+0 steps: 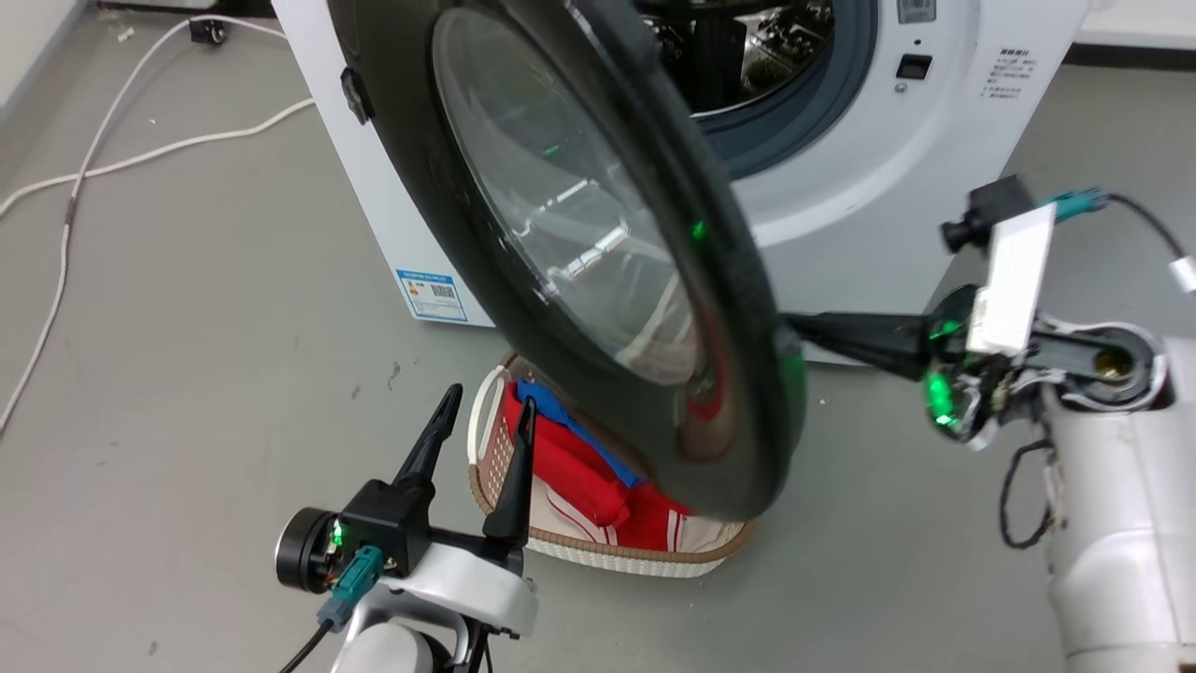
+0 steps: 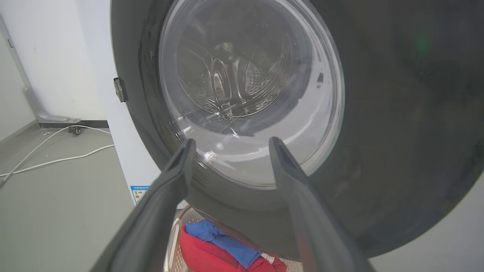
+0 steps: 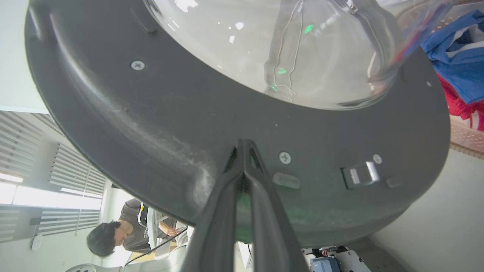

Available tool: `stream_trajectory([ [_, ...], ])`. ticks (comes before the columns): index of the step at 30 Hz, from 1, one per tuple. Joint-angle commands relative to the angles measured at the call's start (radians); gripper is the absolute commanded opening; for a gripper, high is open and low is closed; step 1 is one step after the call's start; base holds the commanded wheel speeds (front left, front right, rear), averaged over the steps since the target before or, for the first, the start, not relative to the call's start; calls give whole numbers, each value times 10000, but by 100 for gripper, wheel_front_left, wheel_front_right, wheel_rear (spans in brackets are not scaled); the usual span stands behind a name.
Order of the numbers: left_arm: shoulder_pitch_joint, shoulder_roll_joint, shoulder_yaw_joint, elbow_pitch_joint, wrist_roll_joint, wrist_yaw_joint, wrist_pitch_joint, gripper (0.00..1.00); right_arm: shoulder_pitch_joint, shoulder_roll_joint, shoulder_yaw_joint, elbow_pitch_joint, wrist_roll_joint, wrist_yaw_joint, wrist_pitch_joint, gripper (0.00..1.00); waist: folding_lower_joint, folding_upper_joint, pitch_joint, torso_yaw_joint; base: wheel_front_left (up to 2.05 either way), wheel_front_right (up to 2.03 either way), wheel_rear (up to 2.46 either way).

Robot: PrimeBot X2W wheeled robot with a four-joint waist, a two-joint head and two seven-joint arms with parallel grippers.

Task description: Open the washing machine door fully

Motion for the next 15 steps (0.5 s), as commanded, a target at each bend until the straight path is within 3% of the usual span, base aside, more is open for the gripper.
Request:
stream_trajectory([
  [1,133,-2,-14,50,-24,-36,-25,100,324,84,403,-23,283,4,-115,0,1,0,-110,3,0,0,0],
  [8,242,0,-76,132,-102,-70,-25,100,879,73,1851,-141,1267,4,-1036,0,1,0,-330,5,0,0,0],
  [15,326,-1,88,164,-39,-86,-25,100,1390,61,2306,-824,1569,4,-2425,0,1,0,-470,-152,0,0,0],
])
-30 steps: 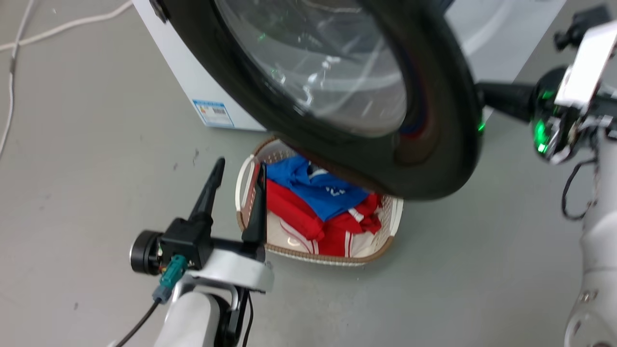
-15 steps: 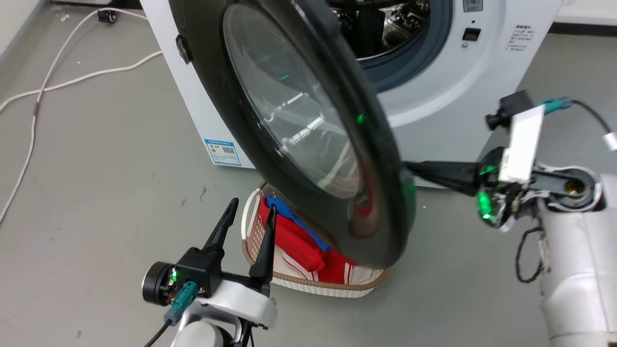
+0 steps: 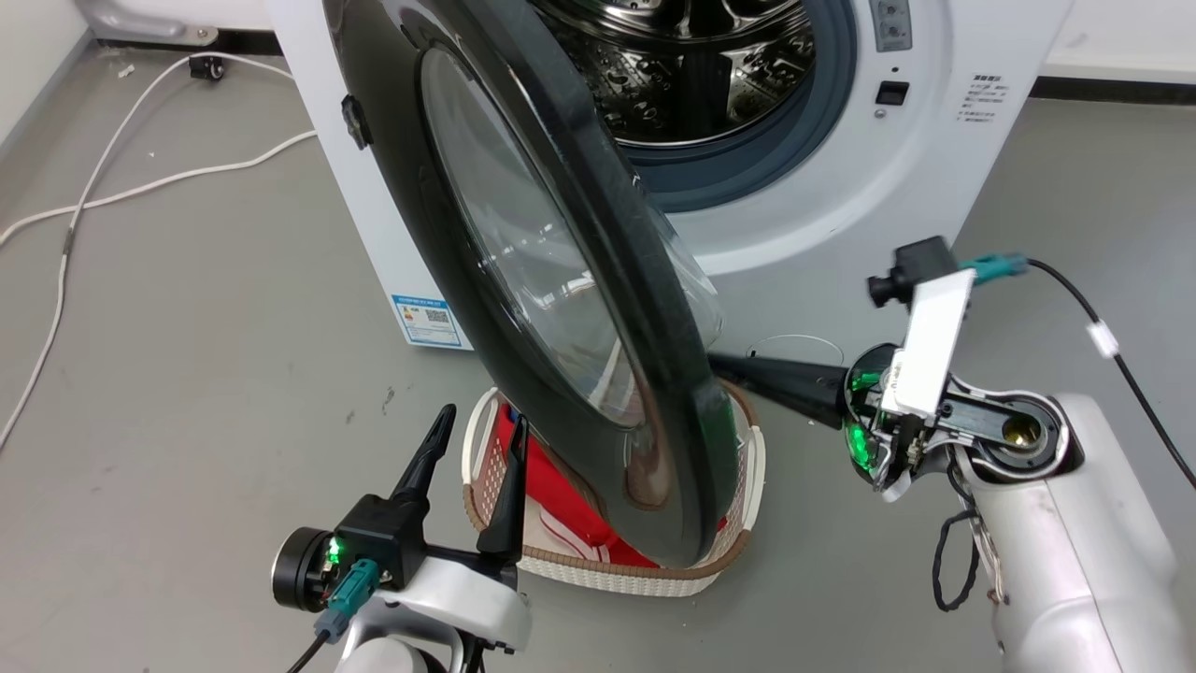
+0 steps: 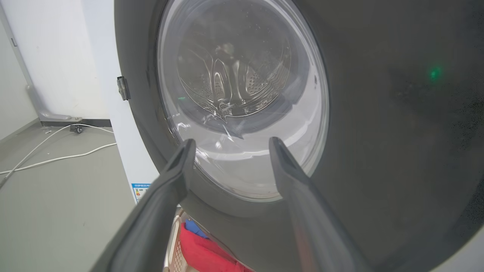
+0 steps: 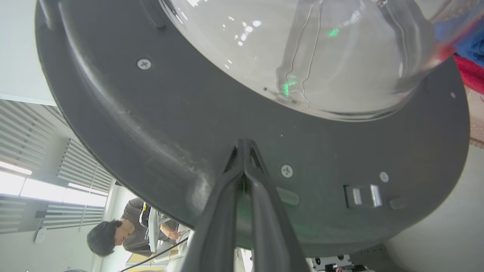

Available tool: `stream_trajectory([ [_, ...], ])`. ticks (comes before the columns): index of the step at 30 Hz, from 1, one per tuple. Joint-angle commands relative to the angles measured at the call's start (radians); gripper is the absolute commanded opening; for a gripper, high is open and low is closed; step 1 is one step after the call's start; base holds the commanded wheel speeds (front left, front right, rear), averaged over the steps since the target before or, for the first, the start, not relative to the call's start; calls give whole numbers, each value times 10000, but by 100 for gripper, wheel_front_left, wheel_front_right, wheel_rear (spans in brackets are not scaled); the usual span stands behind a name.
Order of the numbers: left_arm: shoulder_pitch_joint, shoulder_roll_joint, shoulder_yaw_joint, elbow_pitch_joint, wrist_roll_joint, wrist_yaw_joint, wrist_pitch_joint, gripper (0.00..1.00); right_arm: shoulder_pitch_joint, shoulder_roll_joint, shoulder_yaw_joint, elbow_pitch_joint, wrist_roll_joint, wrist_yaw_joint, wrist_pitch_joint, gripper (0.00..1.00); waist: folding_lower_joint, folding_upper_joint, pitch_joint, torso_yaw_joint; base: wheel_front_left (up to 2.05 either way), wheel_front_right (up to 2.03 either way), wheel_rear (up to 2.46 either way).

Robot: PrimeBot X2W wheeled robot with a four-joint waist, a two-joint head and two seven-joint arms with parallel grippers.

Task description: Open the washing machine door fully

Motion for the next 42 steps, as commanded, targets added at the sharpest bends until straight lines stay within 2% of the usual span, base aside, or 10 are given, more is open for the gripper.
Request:
stream_trajectory([
  [1,76,1,38,26,39,-34,-25,100,273,17,-120,-210,139,4,-465,0,2,0,-66,-57,0,0,0],
  [9,239,1,199,100,13,-43,-25,100,1321,18,-812,-1339,108,4,-2704,0,2,0,-328,-352,0,0,0],
  [20,737,0,572,235,-25,-62,-25,100,4404,-171,-2008,-3446,-469,4,-5278,0,2,0,-930,-736,0,0,0],
  [21,757,0,611,239,-18,-75,-24,100,4668,-166,-2104,-3585,-473,4,-5436,4,2,0,-961,-756,0,0,0],
  [23,808,3,709,243,-1,-94,-25,100,5164,-150,-2195,-3880,-538,4,-5705,86,2,0,-1010,-806,0,0,0],
  [24,845,4,745,250,10,-105,-25,100,5381,-140,-2230,-4008,-584,4,-5839,100,2,0,-1040,-831,0,0,0],
  [28,957,15,906,282,42,-140,-25,100,5990,-106,-2280,-4513,-859,4,-6456,100,2,0,-1153,-910,0,0,0],
  [31,1039,14,989,322,50,-177,-25,100,6376,-179,-2246,-4942,-1616,4,-7177,100,2,0,-1221,-922,0,0,0],
  [36,1126,12,1130,319,58,-194,-25,100,6792,-749,-2145,-5556,-4301,4,-8787,100,2,0,-1282,-939,0,0,0],
  [42,1157,10,1236,295,151,-193,-25,100,6889,-889,-2173,-6038,-7383,3,-10133,100,2,0,-1281,-979,0,0,0],
])
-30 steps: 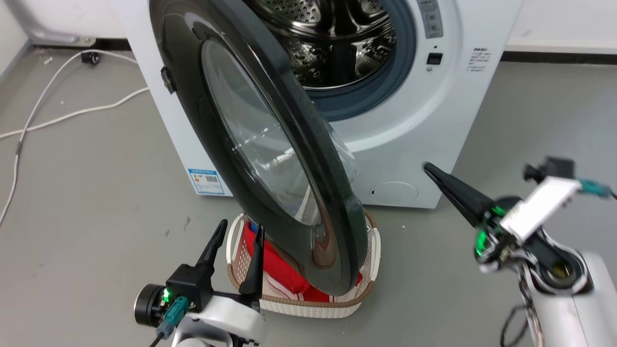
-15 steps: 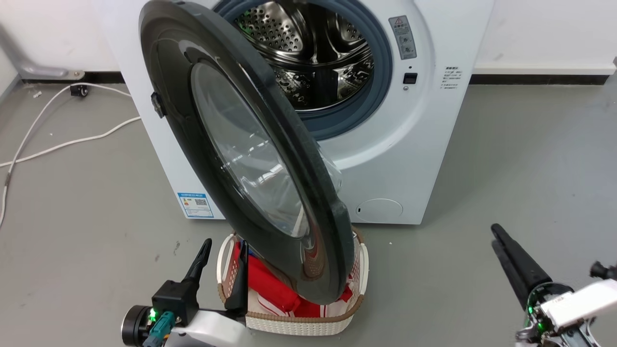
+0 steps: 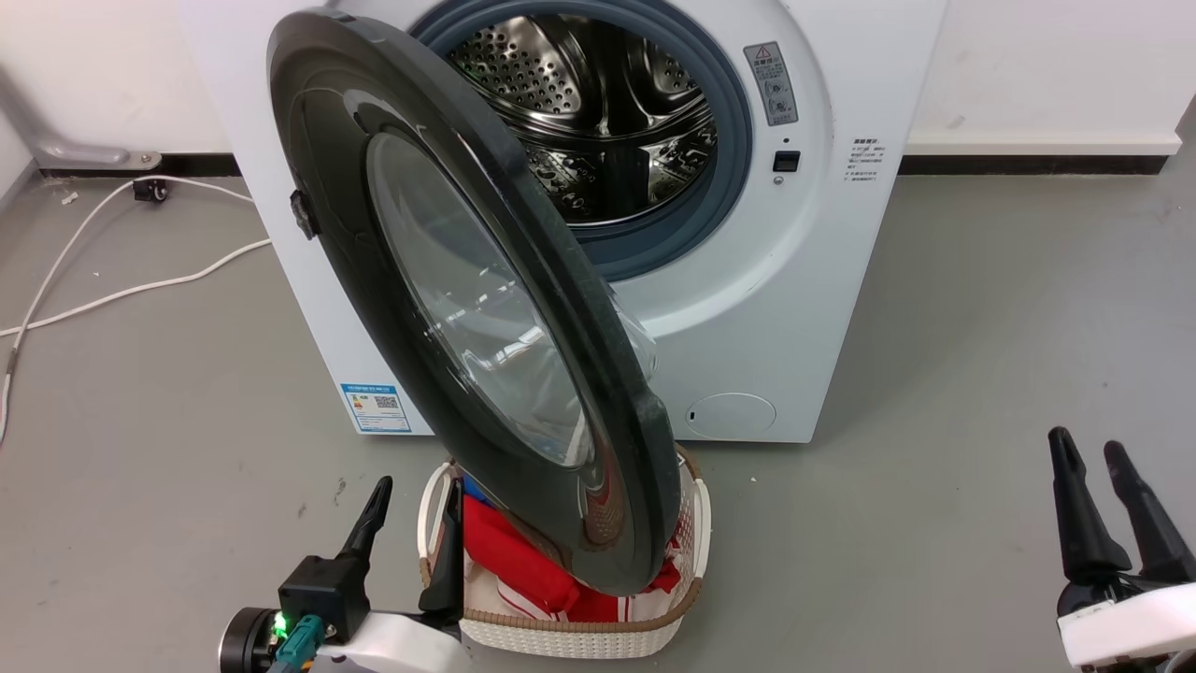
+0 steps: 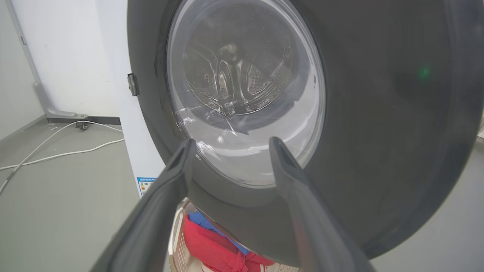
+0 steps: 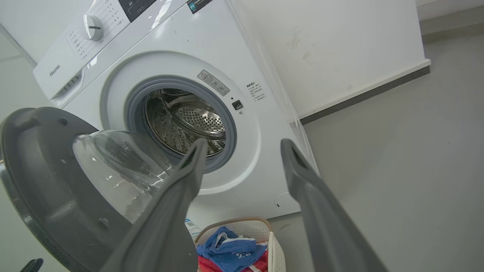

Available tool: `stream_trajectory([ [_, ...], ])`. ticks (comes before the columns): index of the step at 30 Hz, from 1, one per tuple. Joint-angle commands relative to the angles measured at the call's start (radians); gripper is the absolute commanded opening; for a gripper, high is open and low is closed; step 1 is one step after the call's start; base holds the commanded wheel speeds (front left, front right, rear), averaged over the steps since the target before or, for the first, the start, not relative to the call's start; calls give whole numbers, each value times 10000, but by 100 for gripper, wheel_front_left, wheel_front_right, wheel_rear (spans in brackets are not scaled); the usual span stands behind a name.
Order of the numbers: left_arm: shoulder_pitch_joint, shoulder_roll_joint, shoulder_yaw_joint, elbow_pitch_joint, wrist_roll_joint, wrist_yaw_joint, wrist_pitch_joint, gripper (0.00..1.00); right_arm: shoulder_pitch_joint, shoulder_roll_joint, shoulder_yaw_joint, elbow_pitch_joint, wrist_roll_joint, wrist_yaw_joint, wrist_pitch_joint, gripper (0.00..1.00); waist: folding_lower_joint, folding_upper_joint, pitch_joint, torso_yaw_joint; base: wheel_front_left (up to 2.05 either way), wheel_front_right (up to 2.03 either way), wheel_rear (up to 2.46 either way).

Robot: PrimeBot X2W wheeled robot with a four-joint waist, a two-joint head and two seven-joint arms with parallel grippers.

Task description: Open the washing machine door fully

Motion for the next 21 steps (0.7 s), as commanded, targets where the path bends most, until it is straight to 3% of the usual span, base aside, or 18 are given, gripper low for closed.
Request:
stream_trajectory([
  [1,79,2,35,-19,84,-22,-23,100,39,-34,36,-124,-481,1,-120,100,1,-1,5,-11,0,0,0],
  [6,81,4,100,18,176,-50,-25,100,158,-29,137,-346,-2548,1,-424,100,1,-1,-2,-10,0,0,0],
  [11,98,19,153,46,259,-68,-25,100,365,17,453,-243,-3888,1,-608,100,1,-1,-30,9,0,0,0],
  [21,138,65,220,88,363,-105,-25,100,518,163,996,227,-4830,1,-814,100,1,-1,-51,4,0,0,0],
])
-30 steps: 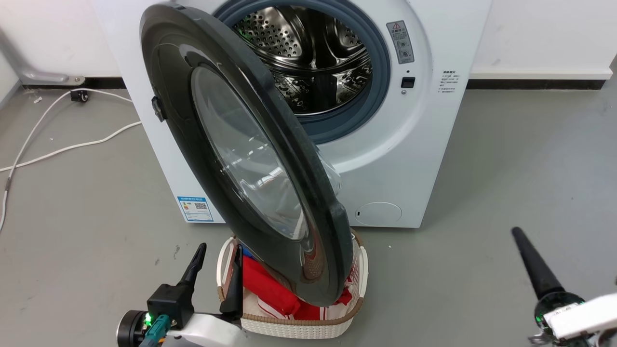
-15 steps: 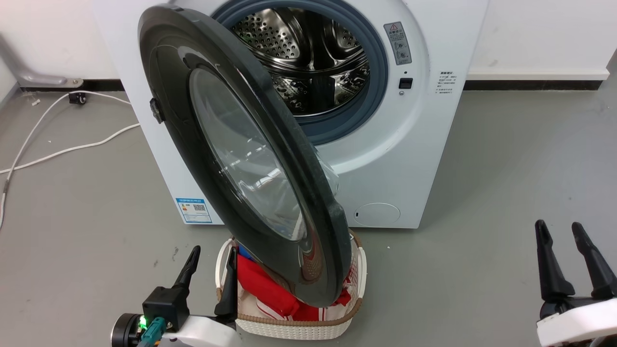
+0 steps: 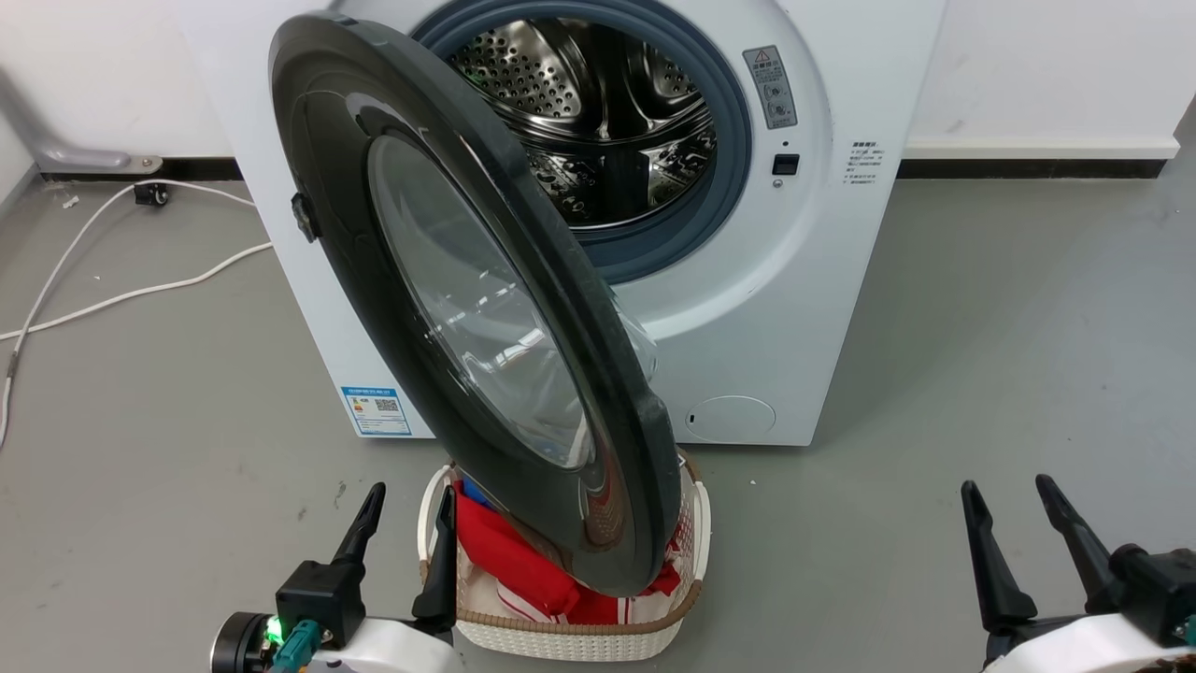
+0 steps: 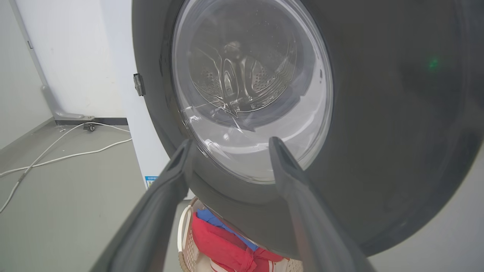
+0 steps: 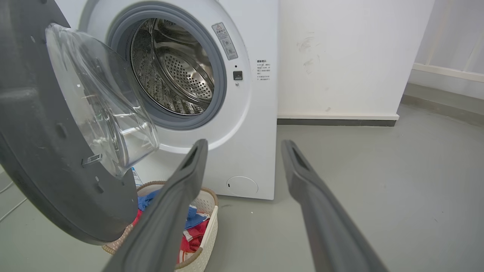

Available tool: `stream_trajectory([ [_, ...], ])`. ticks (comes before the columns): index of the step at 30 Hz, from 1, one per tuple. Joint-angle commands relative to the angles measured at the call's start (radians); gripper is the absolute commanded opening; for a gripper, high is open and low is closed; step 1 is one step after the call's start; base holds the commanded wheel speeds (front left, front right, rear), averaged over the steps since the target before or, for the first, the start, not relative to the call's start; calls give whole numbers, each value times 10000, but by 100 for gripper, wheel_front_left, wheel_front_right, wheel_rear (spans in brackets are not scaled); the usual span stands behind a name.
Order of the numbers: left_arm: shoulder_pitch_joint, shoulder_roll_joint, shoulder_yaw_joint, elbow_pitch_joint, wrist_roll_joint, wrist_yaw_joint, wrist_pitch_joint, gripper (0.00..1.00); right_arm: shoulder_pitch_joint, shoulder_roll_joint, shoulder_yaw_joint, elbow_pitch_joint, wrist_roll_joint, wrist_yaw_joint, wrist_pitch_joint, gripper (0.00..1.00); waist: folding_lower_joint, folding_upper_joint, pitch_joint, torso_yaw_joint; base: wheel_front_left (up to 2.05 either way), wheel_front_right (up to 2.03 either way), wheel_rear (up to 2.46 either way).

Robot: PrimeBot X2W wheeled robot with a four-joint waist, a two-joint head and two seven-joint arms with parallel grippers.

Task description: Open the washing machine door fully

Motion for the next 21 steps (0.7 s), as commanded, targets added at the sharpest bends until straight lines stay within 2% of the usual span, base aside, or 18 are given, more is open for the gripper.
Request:
stream_trajectory([
  [1,50,53,24,15,50,-51,-25,100,32,2,48,72,-97,1,-63,100,0,0,9,-1,0,0,0],
  [15,-52,69,122,-72,164,63,-25,100,-286,-171,229,424,-183,1,-223,100,0,0,59,-44,0,0,0],
  [16,-51,65,134,-44,147,75,-25,97,-305,-185,229,422,-180,1,-235,100,0,0,70,-45,0,0,0],
  [17,-60,64,140,-22,127,81,-25,50,-318,-205,235,424,-207,1,-241,100,0,0,81,-45,0,0,0],
  [18,-75,61,142,-8,113,86,-25,23,-323,-203,246,430,-218,1,-242,100,0,0,90,-46,0,0,0],
  [19,-95,59,141,-5,114,87,-25,0,-326,-199,259,442,-229,1,-233,100,0,0,101,-47,0,0,0],
  [21,-128,62,153,-2,106,81,-25,0,-346,-197,286,448,-250,1,-250,100,0,0,114,-51,0,0,0],
])
